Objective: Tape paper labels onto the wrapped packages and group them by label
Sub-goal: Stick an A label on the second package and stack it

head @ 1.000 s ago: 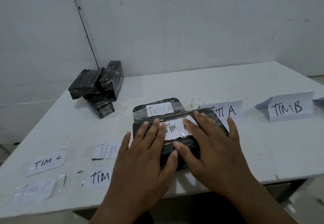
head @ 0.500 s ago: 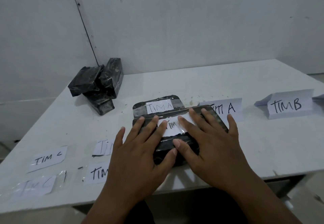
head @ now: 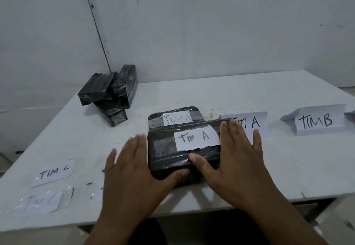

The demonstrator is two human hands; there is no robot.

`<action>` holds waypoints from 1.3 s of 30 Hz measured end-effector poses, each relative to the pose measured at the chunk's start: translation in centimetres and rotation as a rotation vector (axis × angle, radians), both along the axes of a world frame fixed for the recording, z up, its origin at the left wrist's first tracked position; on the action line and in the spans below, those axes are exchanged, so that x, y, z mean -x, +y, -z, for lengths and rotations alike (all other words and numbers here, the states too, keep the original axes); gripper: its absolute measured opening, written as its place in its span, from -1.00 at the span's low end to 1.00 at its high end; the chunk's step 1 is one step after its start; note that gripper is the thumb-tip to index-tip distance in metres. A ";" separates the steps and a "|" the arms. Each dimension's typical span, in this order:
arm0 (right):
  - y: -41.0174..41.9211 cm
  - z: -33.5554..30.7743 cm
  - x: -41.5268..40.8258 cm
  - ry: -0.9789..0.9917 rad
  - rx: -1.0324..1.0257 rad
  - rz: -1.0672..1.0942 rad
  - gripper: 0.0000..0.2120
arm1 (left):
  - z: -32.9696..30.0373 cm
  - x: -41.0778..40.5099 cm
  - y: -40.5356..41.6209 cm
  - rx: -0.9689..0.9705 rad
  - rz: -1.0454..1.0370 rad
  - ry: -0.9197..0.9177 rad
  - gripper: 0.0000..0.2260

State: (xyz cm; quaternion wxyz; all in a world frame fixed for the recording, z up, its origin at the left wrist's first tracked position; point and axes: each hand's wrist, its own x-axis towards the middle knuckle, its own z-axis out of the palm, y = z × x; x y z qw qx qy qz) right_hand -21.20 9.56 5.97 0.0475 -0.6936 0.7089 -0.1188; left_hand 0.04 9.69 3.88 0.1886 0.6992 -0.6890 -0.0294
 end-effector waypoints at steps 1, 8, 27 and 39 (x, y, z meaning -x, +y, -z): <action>0.0 -0.2 -0.1 0.006 0.004 -0.003 0.06 | -0.2 -0.7 -0.2 -0.022 -0.031 0.037 0.21; -2.8 -4.2 -0.8 -0.241 0.196 -0.115 -0.33 | -2.0 -3.4 -2.7 -0.023 -0.019 0.311 -0.02; -12.7 -3.2 -4.5 -0.082 -0.214 -0.057 -0.33 | -2.8 -0.5 -10.5 -0.366 -0.045 0.756 -0.28; -9.6 -7.2 -3.4 -0.491 0.199 -0.027 -0.53 | -7.6 -0.2 -6.5 0.079 0.113 0.786 -0.63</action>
